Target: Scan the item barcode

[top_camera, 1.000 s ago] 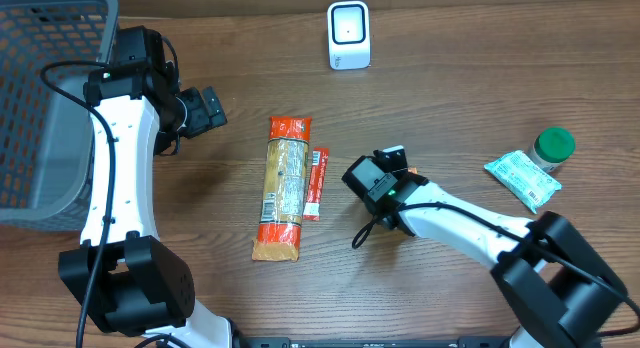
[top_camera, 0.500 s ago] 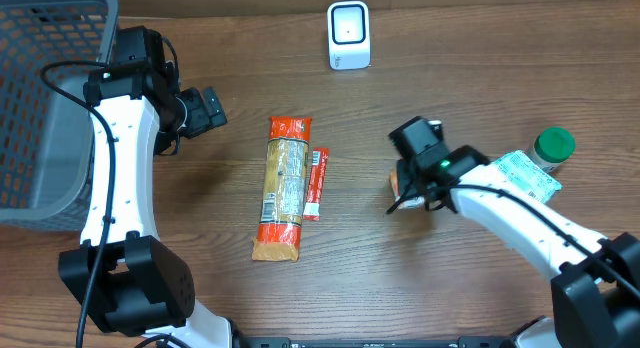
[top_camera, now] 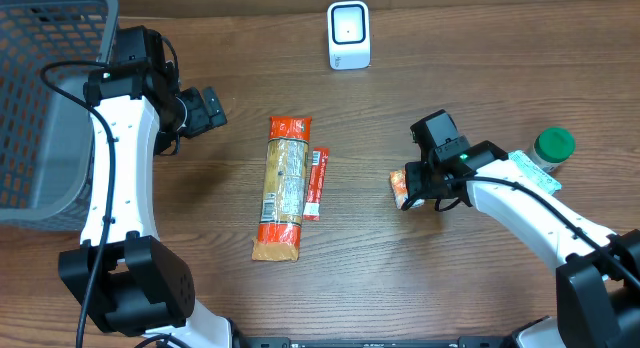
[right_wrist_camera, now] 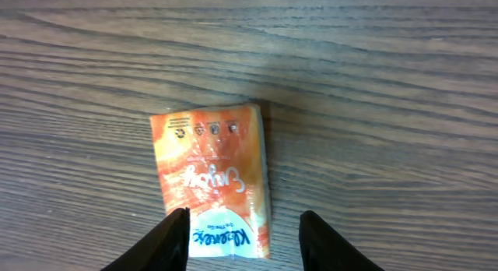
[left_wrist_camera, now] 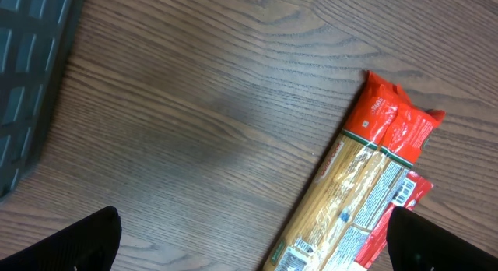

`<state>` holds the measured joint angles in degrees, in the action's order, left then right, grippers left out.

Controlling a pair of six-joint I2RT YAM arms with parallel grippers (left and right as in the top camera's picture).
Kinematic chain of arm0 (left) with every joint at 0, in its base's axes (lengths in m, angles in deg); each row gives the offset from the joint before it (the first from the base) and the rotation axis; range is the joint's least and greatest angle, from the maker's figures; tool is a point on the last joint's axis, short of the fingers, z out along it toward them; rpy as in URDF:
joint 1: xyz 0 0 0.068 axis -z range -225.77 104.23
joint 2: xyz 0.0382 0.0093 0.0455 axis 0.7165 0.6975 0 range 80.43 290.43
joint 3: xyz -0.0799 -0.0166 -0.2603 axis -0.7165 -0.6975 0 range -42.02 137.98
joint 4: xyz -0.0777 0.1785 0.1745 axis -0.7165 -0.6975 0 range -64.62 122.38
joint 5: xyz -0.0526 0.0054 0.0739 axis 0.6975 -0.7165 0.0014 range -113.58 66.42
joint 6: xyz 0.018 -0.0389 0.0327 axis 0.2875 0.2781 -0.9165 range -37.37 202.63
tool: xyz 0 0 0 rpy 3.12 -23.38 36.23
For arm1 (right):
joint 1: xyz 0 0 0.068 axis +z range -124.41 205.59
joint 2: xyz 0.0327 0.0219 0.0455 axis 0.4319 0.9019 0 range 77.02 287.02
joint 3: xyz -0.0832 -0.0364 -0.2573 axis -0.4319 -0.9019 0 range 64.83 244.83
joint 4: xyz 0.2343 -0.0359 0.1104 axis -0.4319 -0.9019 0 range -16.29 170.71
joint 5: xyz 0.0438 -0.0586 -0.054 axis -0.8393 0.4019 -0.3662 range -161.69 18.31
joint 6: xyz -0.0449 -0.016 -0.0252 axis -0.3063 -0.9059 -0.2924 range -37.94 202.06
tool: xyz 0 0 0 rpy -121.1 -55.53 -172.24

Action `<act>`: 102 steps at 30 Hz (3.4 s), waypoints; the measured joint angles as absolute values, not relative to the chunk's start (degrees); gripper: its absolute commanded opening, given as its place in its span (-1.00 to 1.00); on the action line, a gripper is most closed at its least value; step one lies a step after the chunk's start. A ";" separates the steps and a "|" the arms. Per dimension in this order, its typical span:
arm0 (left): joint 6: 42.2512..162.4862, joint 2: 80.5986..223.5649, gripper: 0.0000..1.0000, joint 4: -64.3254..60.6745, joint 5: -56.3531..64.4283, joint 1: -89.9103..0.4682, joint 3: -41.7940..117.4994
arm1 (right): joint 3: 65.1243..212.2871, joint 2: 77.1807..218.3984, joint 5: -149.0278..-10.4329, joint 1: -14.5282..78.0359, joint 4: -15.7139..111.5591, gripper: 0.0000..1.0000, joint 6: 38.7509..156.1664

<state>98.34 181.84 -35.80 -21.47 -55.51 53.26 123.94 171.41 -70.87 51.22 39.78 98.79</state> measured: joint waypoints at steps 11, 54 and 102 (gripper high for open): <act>98.34 181.84 1.00 -35.78 -21.49 -55.51 53.26 | 123.53 171.45 -78.54 46.85 41.27 -0.18 95.29; 98.34 181.84 0.99 -35.80 -21.47 -55.51 53.26 | 118.46 177.15 -92.86 44.38 54.99 -0.93 94.95; 98.34 181.84 1.00 -35.80 -21.47 -55.51 53.26 | 119.26 144.63 -159.69 24.99 36.11 -0.92 96.23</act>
<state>98.34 181.84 -35.80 -21.47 -55.51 53.26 119.26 144.63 -159.69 24.99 36.11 96.23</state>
